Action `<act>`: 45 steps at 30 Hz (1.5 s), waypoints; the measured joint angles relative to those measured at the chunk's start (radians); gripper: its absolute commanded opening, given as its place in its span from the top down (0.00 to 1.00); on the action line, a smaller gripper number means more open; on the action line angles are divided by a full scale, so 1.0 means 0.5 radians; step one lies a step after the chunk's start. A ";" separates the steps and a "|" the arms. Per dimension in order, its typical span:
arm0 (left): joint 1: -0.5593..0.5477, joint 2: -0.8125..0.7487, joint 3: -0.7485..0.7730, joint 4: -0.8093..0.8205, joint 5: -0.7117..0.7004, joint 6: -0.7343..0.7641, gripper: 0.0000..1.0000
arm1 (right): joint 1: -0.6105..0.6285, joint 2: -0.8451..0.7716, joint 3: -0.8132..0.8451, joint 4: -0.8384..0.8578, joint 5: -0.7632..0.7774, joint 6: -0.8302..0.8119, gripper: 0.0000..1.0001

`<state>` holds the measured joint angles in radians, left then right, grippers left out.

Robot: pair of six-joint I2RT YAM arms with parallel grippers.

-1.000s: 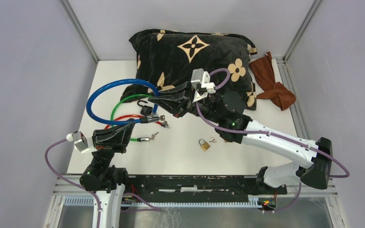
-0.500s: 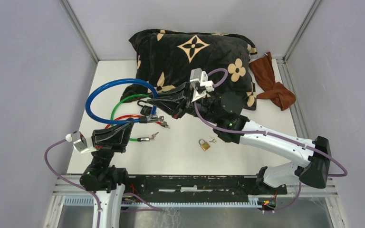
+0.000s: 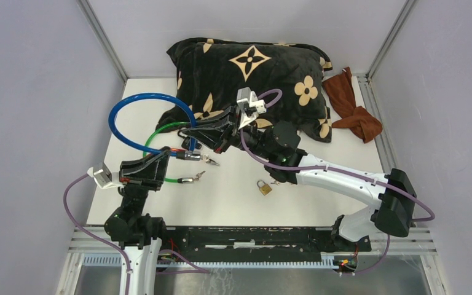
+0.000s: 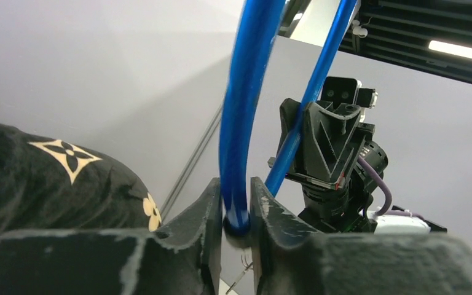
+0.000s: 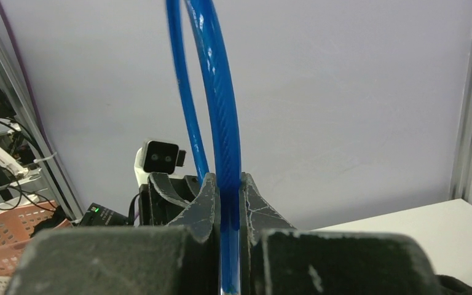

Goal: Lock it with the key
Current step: Lock the lock.

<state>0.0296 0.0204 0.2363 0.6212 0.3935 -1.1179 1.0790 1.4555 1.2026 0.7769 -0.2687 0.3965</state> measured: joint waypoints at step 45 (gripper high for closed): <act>0.008 -0.008 0.173 0.390 -0.127 0.071 0.98 | 0.287 0.089 0.082 0.168 -0.014 0.060 1.00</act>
<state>0.0338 0.0162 0.3229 0.8162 0.3298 -1.0824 1.2224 1.4998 1.2434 0.8608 -0.2756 0.4267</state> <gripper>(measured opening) 0.131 0.070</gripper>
